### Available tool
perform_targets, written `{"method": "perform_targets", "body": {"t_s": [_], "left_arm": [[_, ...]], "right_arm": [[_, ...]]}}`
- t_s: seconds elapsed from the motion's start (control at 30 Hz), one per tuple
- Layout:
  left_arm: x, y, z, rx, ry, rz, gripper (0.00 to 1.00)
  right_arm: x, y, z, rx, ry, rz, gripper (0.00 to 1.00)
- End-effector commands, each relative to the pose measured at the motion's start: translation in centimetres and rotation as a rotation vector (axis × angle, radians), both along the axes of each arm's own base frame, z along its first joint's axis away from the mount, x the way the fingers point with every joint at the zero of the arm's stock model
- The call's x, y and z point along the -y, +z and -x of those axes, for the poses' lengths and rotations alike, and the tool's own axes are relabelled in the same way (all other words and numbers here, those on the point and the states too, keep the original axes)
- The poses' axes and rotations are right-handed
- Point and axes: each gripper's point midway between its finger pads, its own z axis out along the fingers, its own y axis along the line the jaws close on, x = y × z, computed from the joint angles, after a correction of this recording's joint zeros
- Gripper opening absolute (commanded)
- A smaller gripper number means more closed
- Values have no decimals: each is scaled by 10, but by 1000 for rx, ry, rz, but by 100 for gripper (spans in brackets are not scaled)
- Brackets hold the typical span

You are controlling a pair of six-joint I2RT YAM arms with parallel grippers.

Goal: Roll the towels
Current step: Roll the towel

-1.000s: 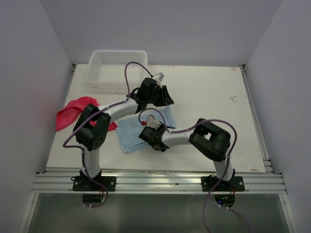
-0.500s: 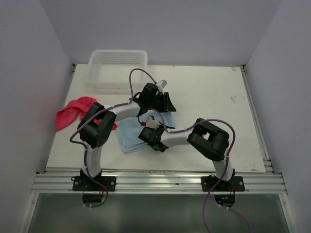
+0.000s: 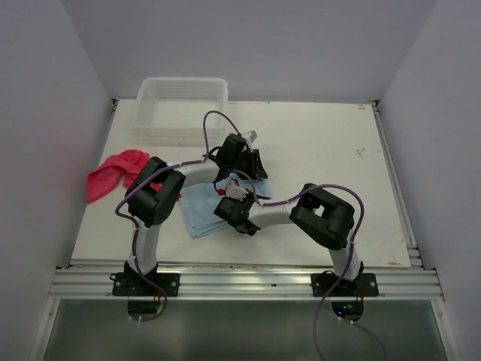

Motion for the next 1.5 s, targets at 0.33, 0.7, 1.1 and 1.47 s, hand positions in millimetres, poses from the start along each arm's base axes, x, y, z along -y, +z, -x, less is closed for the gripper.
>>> {"method": "perform_targets", "body": {"t_s": [0.33, 0.7, 1.1, 1.47], "left_arm": [[-18, -38, 3, -7, 25, -103, 38], [-20, -42, 3, -9, 29, -110, 37], [-23, -45, 3, -3, 32, -124, 37], [-25, -47, 4, -4, 39, -123, 36]], "right_arm": [[-8, 4, 9, 2, -54, -249, 14], [-6, 14, 15, -28, -73, -335, 42], [4, 21, 34, -74, -84, -419, 54], [8, 25, 43, -65, -101, -548, 58]]}}
